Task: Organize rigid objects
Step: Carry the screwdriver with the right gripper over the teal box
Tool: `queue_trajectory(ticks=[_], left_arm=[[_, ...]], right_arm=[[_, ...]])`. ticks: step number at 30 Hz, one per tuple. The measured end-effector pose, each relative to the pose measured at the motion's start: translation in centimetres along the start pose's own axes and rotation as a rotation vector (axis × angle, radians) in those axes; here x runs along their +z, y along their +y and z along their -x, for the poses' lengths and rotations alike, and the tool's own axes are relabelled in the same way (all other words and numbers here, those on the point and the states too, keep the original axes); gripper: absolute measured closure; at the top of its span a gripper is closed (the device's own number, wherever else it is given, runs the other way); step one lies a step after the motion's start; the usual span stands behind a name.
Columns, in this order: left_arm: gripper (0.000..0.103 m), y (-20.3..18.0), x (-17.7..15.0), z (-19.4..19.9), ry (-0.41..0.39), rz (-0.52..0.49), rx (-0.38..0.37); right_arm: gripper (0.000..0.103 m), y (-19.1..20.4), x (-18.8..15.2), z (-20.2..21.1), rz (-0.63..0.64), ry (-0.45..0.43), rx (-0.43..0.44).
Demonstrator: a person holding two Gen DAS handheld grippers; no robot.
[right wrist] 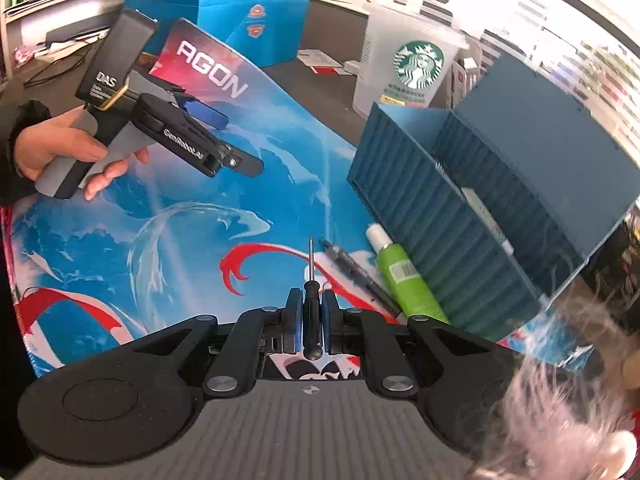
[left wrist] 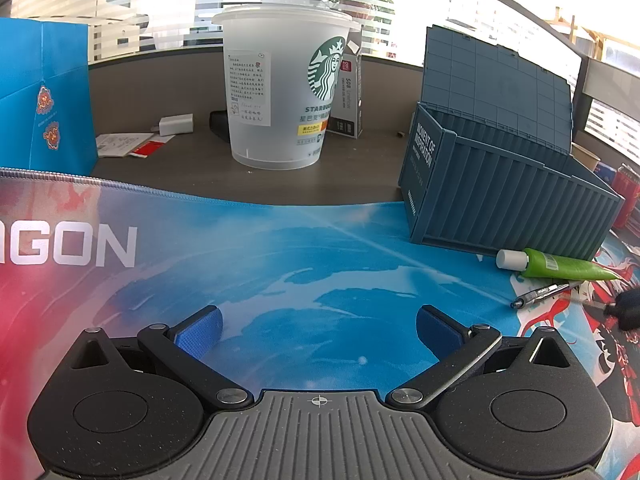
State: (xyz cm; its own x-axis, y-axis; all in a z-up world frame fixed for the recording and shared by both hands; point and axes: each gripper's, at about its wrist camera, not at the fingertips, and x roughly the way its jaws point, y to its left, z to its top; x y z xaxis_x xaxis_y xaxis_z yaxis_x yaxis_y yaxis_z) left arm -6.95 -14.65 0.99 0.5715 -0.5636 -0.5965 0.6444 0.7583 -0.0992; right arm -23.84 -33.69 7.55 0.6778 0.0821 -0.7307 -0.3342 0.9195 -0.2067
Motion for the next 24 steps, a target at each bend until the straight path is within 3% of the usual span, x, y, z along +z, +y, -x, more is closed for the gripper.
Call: queue_trajectory(ticks=[12,24], left_arm=[[0.0,0.0,0.0,0.0,0.0,-0.001,0.001],[0.0,-0.1,0.0,-0.1,0.002,-0.004,0.003]], right_arm=[[0.094,-1.1,4.6,2.1,0.153,0.01,-0.036],[0.094,-6.4,7.3,1.5,0.116,-0.036,-0.094]])
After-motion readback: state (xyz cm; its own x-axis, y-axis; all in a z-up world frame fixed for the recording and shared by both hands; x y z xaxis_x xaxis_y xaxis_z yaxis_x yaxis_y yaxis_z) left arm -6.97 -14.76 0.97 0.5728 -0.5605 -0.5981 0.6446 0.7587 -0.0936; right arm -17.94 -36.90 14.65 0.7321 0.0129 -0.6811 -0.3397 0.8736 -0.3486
